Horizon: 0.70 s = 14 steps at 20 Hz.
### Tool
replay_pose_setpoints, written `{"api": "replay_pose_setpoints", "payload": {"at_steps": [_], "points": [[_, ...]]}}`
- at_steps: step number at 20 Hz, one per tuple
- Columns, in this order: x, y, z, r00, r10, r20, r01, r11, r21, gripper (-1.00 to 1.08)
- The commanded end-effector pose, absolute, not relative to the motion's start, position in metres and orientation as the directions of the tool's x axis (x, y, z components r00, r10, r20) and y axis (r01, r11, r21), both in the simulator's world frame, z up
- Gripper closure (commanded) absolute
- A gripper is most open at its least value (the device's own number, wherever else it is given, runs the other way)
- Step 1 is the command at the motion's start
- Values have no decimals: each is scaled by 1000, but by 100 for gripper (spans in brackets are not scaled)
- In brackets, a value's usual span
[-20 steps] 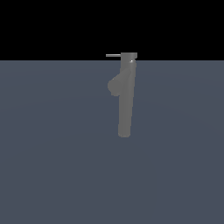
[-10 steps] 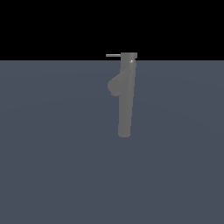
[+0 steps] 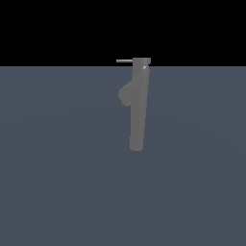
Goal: Turn on the faucet by rotating a designated handle.
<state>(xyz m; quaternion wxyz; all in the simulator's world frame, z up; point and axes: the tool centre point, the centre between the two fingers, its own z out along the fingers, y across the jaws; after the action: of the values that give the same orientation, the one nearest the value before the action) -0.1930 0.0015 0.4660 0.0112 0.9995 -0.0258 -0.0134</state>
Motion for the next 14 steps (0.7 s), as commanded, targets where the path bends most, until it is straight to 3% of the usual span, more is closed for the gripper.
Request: {"api": "replay_pose_setpoints", "payload": {"at_steps": [1, 14], "points": [[-174, 1, 459, 998, -65, -24, -65, -998, 22, 108], [-66, -5, 398, 989, -148, -11, -148, -989, 13, 108]]}}
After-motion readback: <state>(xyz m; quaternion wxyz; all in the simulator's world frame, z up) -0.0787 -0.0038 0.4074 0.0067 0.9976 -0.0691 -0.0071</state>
